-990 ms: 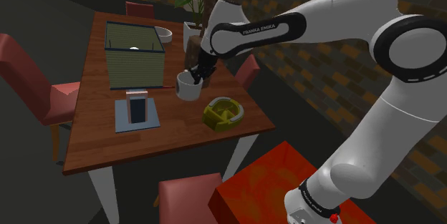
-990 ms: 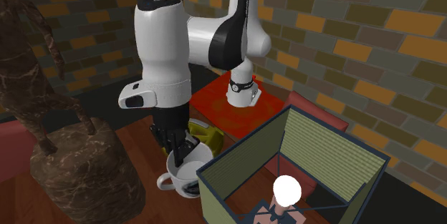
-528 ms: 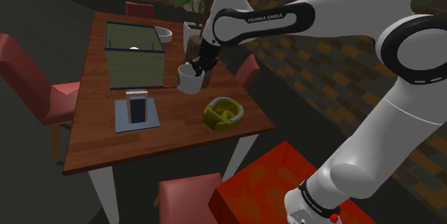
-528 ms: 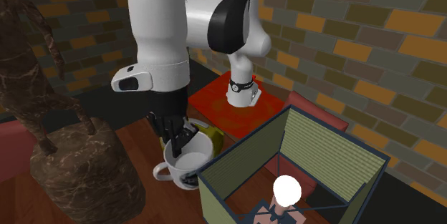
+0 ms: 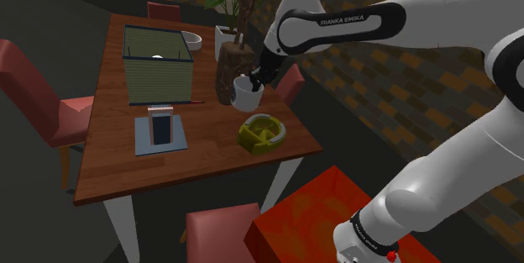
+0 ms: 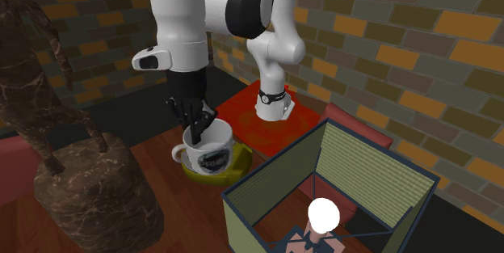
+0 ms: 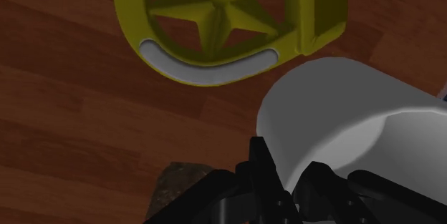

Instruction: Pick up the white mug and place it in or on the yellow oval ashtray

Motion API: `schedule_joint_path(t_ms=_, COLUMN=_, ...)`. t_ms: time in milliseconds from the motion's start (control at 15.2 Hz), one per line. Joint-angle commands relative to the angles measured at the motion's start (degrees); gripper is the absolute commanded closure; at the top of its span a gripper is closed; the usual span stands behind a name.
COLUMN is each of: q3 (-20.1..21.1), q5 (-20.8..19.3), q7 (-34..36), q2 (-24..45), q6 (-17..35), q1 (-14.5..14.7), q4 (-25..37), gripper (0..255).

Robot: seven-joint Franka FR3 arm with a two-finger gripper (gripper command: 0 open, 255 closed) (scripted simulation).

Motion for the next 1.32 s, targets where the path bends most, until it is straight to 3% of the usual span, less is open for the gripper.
schedule_joint_path(t_ms=0, q3=-1.4, q5=0.8, q7=-2.7, q2=-2.9, q6=0.0, q1=-0.8, q4=-3.0, gripper=255)
schedule_joint_path(t_ms=330, q3=-5.1, q5=1.8, q7=-8.8, q2=-10.8, q6=-1.0, q1=-2.6, q4=-10.2, gripper=255)
schedule_joint_path(t_ms=1254, q3=-4.8, q5=2.3, q7=-9.5, q2=-5.9, q6=10.6, q1=-2.4, q4=-17.0, gripper=255)
